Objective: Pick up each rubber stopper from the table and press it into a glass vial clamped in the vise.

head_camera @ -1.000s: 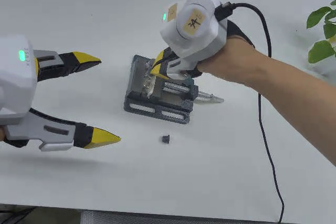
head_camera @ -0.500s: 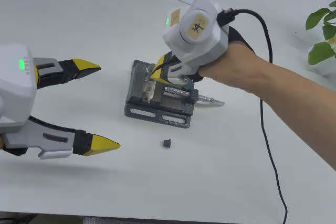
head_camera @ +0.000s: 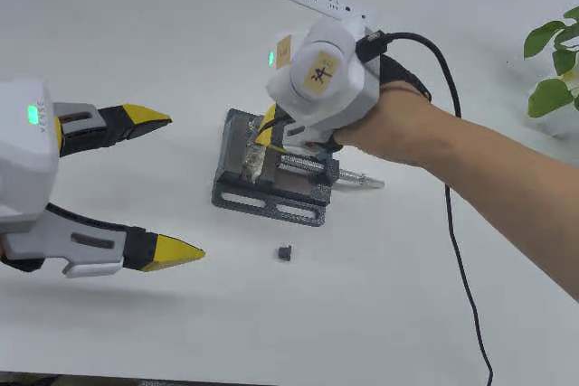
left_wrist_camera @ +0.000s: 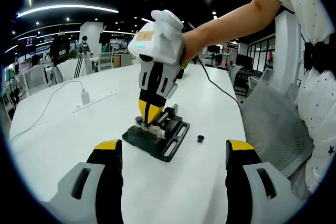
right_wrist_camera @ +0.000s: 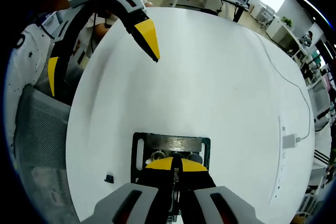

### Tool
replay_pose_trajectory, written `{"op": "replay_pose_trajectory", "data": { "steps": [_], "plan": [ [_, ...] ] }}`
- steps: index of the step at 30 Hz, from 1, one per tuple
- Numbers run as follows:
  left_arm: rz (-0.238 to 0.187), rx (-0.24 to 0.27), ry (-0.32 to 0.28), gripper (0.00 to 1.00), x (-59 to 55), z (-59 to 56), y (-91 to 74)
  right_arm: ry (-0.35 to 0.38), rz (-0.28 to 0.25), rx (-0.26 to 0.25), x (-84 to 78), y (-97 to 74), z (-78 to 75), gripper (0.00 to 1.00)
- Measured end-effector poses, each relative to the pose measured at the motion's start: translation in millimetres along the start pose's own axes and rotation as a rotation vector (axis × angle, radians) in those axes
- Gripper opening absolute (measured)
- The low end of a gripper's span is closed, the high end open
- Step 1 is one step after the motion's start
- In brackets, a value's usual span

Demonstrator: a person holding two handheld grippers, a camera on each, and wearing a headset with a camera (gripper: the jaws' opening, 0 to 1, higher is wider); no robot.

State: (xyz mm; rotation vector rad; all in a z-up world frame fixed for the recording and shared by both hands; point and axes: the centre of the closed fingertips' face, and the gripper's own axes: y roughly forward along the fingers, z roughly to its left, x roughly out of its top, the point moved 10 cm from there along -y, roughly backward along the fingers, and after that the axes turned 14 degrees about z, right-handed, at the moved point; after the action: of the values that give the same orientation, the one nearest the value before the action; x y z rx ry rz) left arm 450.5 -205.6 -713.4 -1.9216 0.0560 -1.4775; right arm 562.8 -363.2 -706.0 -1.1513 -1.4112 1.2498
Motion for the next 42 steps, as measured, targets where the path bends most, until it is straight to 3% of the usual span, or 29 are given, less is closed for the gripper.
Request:
{"op": "replay_pose_trajectory", "data": {
  "steps": [5, 8, 10, 15, 17, 21, 31, 42],
  "plan": [
    [-0.006, 0.004, 0.003, 0.79, 1.9, 0.6, 0.8, -0.071, 0.027, -0.047, 2.8, 0.3, 4.2, 0.0],
    [-0.007, 0.006, 0.006, 0.79, 2.8, -0.1, 0.8, -0.074, 0.017, -0.057, -1.4, 2.6, 2.6, 0.0],
    [-0.005, 0.003, 0.01, 0.79, 3.3, -1.5, 0.8, -0.034, -0.005, -0.05, -4.6, 3.3, 0.3, 0.0],
    [0.0, 0.005, 0.02, 0.79, 6.9, -4.7, -2.7, -0.045, 0.013, -0.049, -3.7, 3.4, -3.0, 0.0],
    [0.004, 0.011, 0.025, 0.79, 8.0, -4.8, -4.1, 0.016, -0.01, -0.029, -6.3, 4.0, -4.0, 0.0],
    [0.003, 0.023, 0.03, 0.79, 10.4, -5.9, -8.4, 0.065, -0.056, -0.028, -13.5, 5.0, -4.7, 0.0],
    [0.024, 0.033, 0.044, 0.79, 12.5, -10.5, -12.4, 0.13, -0.105, -0.017, -18.3, 6.4, -0.7, 0.0],
    [0.037, 0.037, 0.058, 0.79, 15.7, -17.0, -14.9, 0.192, -0.177, -0.028, -27.6, -4.7, 7.3, 0.05]
  ]
}}
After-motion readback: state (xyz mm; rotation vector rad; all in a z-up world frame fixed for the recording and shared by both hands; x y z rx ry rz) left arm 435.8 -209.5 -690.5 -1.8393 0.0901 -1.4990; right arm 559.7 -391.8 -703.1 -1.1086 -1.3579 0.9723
